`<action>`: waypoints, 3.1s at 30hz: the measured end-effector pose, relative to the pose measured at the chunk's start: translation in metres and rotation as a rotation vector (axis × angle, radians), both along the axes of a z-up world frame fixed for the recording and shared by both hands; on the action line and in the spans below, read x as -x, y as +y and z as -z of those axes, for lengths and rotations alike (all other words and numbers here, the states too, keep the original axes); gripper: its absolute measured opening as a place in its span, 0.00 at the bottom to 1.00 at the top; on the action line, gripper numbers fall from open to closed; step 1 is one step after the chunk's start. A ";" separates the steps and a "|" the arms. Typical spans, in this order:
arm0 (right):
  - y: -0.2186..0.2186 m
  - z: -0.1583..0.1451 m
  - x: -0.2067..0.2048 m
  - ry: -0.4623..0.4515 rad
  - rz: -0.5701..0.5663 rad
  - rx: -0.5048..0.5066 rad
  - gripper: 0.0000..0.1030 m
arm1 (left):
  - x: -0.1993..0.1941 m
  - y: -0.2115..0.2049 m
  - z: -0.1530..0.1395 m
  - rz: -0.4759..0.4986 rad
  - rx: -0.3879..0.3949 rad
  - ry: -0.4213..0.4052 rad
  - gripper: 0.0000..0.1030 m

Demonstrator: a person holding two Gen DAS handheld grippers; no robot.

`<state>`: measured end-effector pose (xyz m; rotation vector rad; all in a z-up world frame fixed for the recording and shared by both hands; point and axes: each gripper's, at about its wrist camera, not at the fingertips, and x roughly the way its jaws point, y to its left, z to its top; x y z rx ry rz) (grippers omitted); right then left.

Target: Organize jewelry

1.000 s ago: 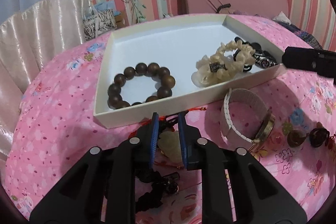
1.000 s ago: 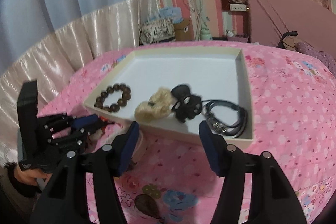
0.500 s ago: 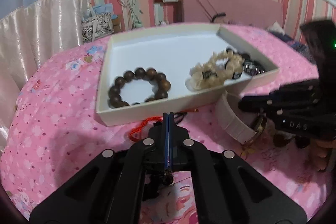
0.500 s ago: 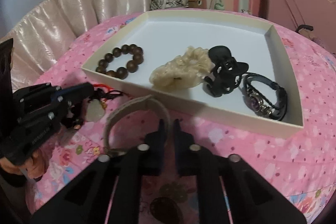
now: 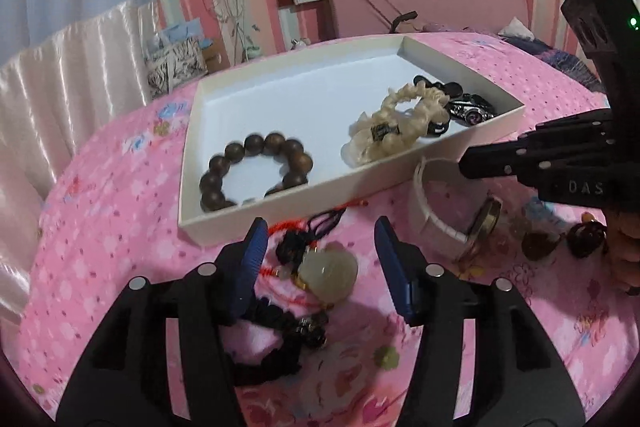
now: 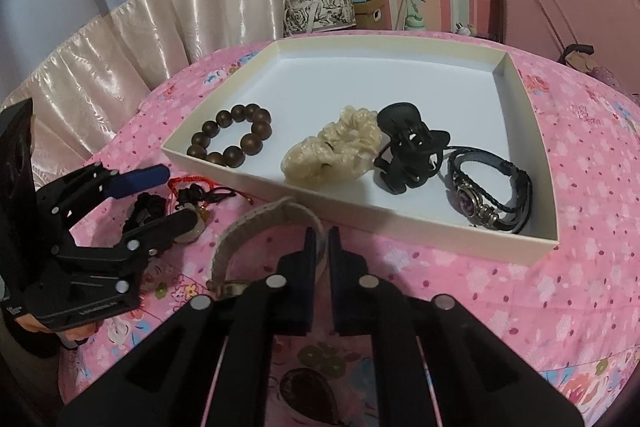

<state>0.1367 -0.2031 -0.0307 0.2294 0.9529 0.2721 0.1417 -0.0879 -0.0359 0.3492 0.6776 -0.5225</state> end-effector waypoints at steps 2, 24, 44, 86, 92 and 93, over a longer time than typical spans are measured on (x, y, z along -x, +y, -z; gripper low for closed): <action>0.000 0.000 0.001 -0.002 -0.002 0.001 0.05 | 0.000 -0.006 -0.002 0.023 -0.001 -0.002 0.53; -0.007 -0.004 0.002 -0.020 0.016 -0.029 0.05 | -0.022 -0.002 0.001 -0.015 0.054 0.043 0.00; 0.003 0.016 -0.011 0.064 0.013 -0.012 0.25 | -0.012 0.046 -0.048 -0.033 0.232 -0.050 0.00; -0.067 -0.027 -0.105 -0.114 0.179 0.044 0.03 | -0.128 -0.031 -0.055 -0.152 0.215 -0.052 0.00; -0.066 -0.011 -0.107 -0.088 0.196 0.080 0.03 | -0.135 -0.039 -0.034 -0.159 0.180 -0.025 0.00; -0.069 -0.010 -0.106 -0.085 0.202 0.070 0.03 | -0.134 -0.038 -0.033 -0.158 0.178 -0.021 0.00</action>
